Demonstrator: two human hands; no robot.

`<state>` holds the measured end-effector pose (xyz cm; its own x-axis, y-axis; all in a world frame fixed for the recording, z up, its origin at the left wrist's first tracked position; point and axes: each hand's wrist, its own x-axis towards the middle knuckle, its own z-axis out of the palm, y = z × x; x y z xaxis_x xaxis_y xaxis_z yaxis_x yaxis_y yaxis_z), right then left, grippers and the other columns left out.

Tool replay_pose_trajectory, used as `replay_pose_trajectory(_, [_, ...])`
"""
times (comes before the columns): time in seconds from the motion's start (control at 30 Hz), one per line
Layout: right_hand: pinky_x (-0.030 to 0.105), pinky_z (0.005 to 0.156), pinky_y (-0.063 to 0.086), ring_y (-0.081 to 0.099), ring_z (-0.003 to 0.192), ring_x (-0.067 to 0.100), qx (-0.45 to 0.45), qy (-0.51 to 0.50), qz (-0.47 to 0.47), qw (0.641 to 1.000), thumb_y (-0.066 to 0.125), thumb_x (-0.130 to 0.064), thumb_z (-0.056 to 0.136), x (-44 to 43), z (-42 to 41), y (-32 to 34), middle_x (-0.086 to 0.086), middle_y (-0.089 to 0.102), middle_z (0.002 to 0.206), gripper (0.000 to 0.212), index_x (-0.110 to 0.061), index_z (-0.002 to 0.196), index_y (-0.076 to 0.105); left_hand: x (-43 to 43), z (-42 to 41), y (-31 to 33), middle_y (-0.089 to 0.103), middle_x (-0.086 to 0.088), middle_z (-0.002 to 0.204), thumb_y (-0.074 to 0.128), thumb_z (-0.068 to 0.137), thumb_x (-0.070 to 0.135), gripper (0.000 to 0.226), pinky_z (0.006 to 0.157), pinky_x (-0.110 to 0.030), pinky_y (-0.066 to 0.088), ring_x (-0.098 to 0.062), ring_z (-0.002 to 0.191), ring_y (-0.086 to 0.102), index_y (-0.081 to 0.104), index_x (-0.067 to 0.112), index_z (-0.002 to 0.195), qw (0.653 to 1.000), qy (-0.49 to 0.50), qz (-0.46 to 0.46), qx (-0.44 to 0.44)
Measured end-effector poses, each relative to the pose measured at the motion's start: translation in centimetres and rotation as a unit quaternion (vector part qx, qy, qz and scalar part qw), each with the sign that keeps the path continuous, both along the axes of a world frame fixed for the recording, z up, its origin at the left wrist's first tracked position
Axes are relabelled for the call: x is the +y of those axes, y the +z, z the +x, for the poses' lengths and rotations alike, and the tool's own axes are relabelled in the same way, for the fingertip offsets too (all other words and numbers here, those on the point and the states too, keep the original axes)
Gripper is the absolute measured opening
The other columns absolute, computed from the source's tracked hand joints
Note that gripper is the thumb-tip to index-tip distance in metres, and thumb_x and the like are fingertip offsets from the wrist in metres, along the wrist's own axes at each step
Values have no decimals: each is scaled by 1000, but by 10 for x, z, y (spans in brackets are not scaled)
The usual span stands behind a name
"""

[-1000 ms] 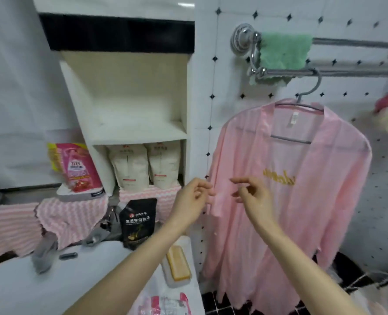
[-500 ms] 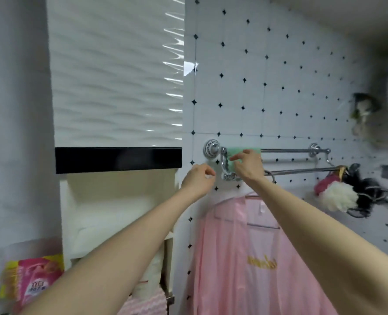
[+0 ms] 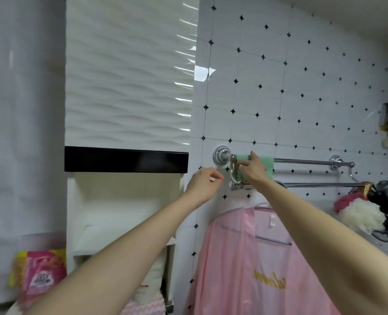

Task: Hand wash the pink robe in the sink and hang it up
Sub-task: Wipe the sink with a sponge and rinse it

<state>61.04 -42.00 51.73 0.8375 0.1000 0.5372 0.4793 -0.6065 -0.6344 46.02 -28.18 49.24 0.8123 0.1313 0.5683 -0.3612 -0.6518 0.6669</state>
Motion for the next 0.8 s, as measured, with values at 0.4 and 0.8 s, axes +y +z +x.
replay_pose_trajectory(0.4, [16,85,44,60,96,3,-40,216,180,959,63,-4,86,-3,-187,-56,-14,64,105,21,-16,100,71,32,-108,-83,43,2,131,61,89,13,48,77,-16,47,-12,99,56,40,28,129,985,-52,-161,-43])
replay_pose_trajectory(0.8, [22,70,52,66,89,13,268,319,221,882,72,3,75,120,-363,-249,2,70,92,32,-14,99,59,110,-258,-257,67,3,108,61,56,42,56,91,-34,52,-11,102,62,58,25,109,949,-5,-258,180])
